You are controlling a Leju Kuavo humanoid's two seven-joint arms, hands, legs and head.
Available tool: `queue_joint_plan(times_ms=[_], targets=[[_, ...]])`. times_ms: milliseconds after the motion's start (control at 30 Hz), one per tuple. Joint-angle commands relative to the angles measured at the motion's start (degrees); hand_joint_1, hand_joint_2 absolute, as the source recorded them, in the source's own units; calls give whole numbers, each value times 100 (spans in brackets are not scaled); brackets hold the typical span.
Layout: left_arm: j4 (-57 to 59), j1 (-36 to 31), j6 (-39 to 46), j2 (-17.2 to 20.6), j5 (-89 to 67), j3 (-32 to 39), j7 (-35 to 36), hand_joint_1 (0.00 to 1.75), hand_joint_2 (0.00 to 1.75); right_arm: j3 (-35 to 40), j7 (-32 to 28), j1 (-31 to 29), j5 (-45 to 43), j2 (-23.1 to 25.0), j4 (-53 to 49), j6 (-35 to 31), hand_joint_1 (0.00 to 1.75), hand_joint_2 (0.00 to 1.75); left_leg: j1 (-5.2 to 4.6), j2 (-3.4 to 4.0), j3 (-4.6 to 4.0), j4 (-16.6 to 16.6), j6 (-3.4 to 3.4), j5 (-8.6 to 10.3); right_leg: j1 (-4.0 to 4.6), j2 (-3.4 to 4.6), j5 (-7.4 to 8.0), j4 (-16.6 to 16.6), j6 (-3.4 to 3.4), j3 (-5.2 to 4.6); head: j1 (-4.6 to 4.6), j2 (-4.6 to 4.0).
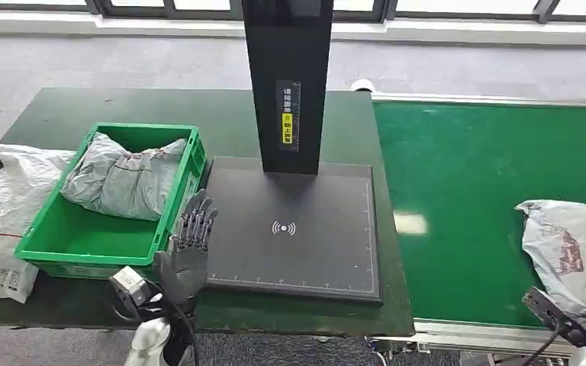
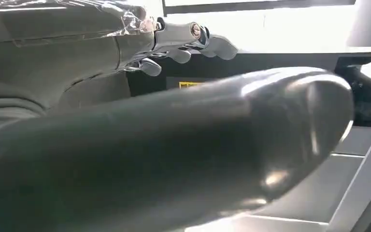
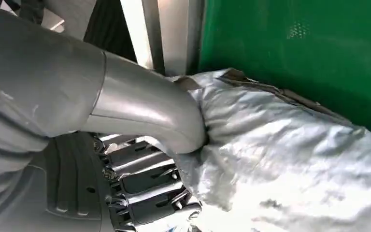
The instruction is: Moved the parcel from conveyor to table for the left to box.
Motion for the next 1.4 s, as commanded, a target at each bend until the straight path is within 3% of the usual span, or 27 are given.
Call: queue_joint_plan(times_ms=[33, 200, 233, 267, 367, 400, 467, 567, 600, 667, 700, 767, 800, 833, 1033, 1167, 1400], targets=[[257, -110, 97, 186, -35, -104, 13, 0, 0, -201, 31, -193, 23, 338, 213, -375, 175, 175, 7, 3, 20, -30, -6, 8, 8, 5, 10, -32, -12, 20, 0, 0], [189, 9, 137, 177, 27, -82, 13, 0, 0, -425, -150, -417, -117, 434, 68, -841, 175, 175, 1, 27, 5, -11, -3, -1, 0, 27, 7, -8, -7, 0, 2, 0], [54, 90, 285, 99, -9, -34, 13, 0, 0, -1167, -901, -424, -830, 874, -659, -1615, 175, 175, 1, 30, 5, -14, -4, 0, 0, 30, 9, -10, -9, -2, 0, 0], [-79, 230, 296, 23, -88, -40, 13, 0, 0, -1053, -3373, -470, -2069, 966, -984, -2843, 175, 175, 0, 30, 6, -19, -4, 3, 0, 30, 10, -14, -10, -1, 0, 0], [-156, 289, 306, -32, -114, 1, 13, 0, 0, -159, -3294, 242, -2684, 1760, -3453, -2214, 175, 175, 1, 56, -9, -9, -5, -5, 0, 55, 14, -2, -8, -14, 2, 0], [-144, 276, 294, -34, -119, 18, 13, 0, 0, 108, -2998, 379, -2742, 1803, -3741, -2196, 175, 175, -1, 71, -22, -15, -9, -8, -2, 71, 14, 0, -13, -14, 2, 0], [-127, 257, 284, -33, -120, 34, 13, 0, 0, 231, -2942, 398, -2830, 1767, -3666, -2285, 175, 175, 2, 34, -58, -9, -12, -3, 0, 38, 10, 1, -10, -24, 2, 0], [-115, 245, 274, -37, -122, 45, 13, 0, 0, 301, -3107, 357, -3054, 1612, -3337, -2438, 175, 175, 6, 23, 3, -17, -18, 0, 7, 28, 2, -3, -15, -13, 0, 0], [-158, 228, 263, -28, -104, 52, 13, 0, 0, 638, -4017, 396, -3427, 1743, -3572, -2114, 175, 175, 2, 1, -7, -9, -15, 5, 2, 5, 0, 6, -11, -16, 0, 0], [-179, 194, 255, -21, -74, 60, 13, 0, 0, 1541, -3954, 410, -3168, 2405, -4246, -1984, 175, 175, 3, -7, -14, -9, -14, 7, 2, -9, 1, 5, -15, -18, 2, 0], [-186, 190, 250, -24, -74, 62, 13, 0, 0, 2006, -3698, 398, -2988, 2583, -4435, -2117, 175, 175, 10, 32, -8, -14, -18, 2, 10, 28, 10, 0, -19, -19, 2, 0], [-217, 197, 260, -34, -87, 63, 13, 0, 0, 2831, -3201, 307, -2900, 2682, -4569, -2247, 175, 175, 12, 89, -5, -15, -23, -5, 12, 87, 20, 7, -25, -32, 2, 0], [-245, 212, 270, -34, -81, 58, 13, 0, 0, 3038, -3151, 309, -2980, 2653, -4636, -2271, 175, 175, 8, 69, -31, -10, -24, -7, 8, 71, 12, 18, -23, -27, 0, 0], [-251, 226, 269, -36, -77, 58, 13, 0, 0, 3144, -3142, 319, -3021, 2662, -4697, -2290, 175, 175, 11, 95, -54, -11, -33, -8, 10, 101, 19, 19, -29, -37, 0, 0], [-97, 195, 184, 27, 51, -70, 13, 0, 0, 4066, -3291, 1014, -3341, 2815, -5775, -1954, 175, 175, 10, 11, -1, -16, -36, 14, 9, 19, -7, 17, -32, -25, -2, 0], [57, 71, 152, -23, 22, -241, 13, 0, 0, 4473, -3235, 1065, -3458, 3072, -5642, -1880, 175, 175, 9, 15, -3, -17, -37, 13, 8, 21, -4, 22, -33, -25, 0, 0], [91, 40, 183, -45, 9, -259, 13, 0, 0, 4505, -3231, 1093, -3455, 3063, -5654, -1917, 175, 175, 10, -4, -11, -13, -37, 17, 8, 1, -7, 22, -34, -32, 0, 0]])
